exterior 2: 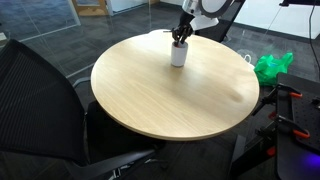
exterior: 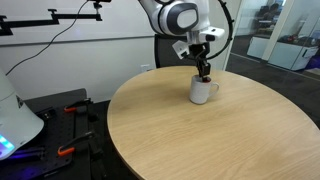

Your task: Remove the orange marker from the white mug and put it on the table

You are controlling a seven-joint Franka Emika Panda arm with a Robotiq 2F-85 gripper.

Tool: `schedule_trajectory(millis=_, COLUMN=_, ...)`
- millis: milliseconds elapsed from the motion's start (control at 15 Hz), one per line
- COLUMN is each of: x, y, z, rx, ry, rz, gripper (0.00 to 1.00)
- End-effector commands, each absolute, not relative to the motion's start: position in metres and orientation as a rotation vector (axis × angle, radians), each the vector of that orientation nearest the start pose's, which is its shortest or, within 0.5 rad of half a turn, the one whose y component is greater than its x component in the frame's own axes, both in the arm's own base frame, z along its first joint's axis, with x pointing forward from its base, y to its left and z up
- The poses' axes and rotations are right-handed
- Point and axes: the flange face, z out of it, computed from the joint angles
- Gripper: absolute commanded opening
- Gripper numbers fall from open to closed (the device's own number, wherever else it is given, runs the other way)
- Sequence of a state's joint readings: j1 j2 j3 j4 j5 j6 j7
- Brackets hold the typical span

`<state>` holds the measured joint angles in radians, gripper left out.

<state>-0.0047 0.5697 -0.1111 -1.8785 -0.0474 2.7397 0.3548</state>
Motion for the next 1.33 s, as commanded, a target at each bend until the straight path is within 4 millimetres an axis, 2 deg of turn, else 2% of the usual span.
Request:
schedule_trajectory(millis=0, x=0.669, y=-0.075, z=0.234, rx=-3.083, ry=0.623, rz=-0.488, gripper=0.44)
schedule_trajectory(millis=1000, x=0.687, y=-0.081, z=0.218, rx=-3.089, ry=0.616, rz=-0.502, gripper=0.42)
schedule_trajectory(millis=1133, x=0.688, y=-0.08, z=0.218, rx=-3.094, ry=0.603, rz=-0.506, gripper=0.37)
schedule_trajectory(millis=1267, x=0.69, y=-0.079, z=0.218, rx=-3.096, ry=0.599, rz=-0.509, gripper=0.19)
